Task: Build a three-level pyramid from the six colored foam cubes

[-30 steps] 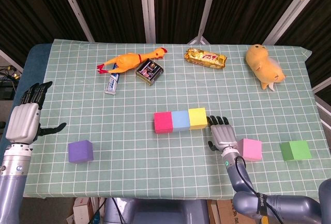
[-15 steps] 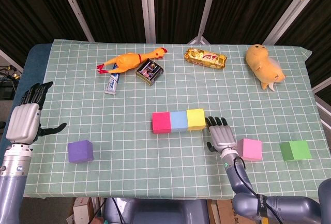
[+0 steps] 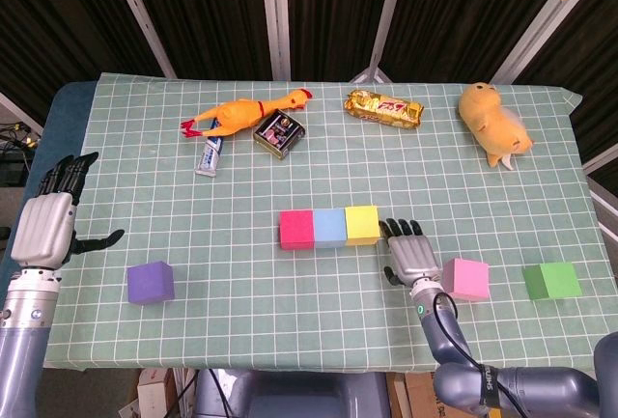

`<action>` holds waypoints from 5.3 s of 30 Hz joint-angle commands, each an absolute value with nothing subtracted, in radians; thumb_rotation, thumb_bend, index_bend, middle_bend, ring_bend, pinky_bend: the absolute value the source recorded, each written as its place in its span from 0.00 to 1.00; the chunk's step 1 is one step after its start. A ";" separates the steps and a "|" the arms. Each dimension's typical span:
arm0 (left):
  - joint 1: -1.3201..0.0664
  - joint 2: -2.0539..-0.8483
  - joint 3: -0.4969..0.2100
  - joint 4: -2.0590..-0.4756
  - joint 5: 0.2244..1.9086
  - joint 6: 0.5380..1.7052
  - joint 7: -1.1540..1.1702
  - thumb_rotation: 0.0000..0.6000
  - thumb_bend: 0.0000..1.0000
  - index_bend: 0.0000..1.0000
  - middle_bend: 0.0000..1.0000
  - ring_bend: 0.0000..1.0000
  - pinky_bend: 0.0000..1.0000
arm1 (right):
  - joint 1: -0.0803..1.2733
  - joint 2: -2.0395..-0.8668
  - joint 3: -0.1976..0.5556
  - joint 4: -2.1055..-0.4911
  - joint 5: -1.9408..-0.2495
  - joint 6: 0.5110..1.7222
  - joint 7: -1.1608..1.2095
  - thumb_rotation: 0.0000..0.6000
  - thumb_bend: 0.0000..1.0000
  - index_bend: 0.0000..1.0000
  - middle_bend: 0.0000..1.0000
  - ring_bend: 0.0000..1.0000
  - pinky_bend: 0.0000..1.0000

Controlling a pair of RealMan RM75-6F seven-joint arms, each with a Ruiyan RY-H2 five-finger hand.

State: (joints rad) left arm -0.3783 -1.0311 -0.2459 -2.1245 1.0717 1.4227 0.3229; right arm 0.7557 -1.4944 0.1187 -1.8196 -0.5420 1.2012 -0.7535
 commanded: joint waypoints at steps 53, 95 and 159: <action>-0.349 -1.013 -0.240 -2.166 1.151 1.468 0.321 1.00 0.09 0.00 0.06 0.01 0.08 | 0.517 -1.169 -0.040 -2.026 -0.808 1.228 -0.600 1.00 0.36 0.00 0.00 0.00 0.00; -0.350 -1.009 -0.245 -2.155 1.140 1.455 0.329 1.00 0.09 0.00 0.06 0.01 0.08 | 0.677 -1.023 0.143 -2.162 -0.801 1.166 -0.725 1.00 0.36 0.00 0.32 0.20 0.00; -0.374 -0.995 -0.261 -2.105 1.038 1.386 0.260 1.00 0.09 0.00 0.06 0.01 0.07 | 1.303 -1.390 0.316 -1.934 0.063 1.269 -1.084 1.00 0.36 0.00 0.32 0.20 0.00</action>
State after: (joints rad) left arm -0.3744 -0.9951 -0.2610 -2.1047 1.0383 1.3864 0.2602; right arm 1.3030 -1.3903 0.3165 -1.9344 0.0635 1.2685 -1.0837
